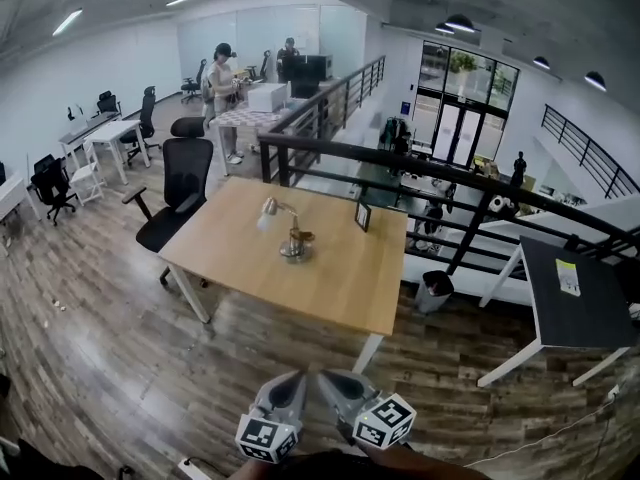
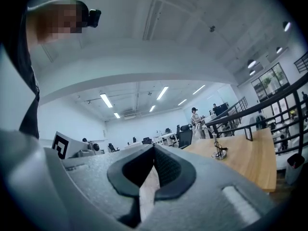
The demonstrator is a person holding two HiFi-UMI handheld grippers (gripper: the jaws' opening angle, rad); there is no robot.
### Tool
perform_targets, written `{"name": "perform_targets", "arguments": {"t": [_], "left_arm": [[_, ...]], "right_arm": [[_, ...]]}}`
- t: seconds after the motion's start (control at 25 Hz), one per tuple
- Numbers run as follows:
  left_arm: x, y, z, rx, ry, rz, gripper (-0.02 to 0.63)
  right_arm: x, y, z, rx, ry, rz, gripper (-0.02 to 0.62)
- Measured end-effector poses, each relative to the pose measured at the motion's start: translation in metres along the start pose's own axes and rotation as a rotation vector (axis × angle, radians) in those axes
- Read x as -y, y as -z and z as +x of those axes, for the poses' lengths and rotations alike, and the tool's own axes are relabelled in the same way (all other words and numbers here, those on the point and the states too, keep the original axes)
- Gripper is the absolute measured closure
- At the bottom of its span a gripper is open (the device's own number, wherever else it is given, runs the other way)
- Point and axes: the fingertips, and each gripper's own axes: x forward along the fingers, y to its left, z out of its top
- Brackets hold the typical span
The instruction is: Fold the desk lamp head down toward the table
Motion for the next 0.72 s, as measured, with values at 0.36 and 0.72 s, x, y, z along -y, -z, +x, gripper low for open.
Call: {"name": "perform_targets", "arguments": {"t": [0.36, 0.72], "left_arm": [[-0.034, 0.001, 0.045, 0.000, -0.036, -0.012, 0.604], [-0.099, -0.005, 0.110, -0.010, 0.036, -0.018, 0.604]], "right_arm": [[0.043, 0.000, 0.036, -0.024, -0.033, 0.033, 0.592], [0.095, -0.003, 0.103, -0.056, 0.014, 0.051, 0.592]]}}
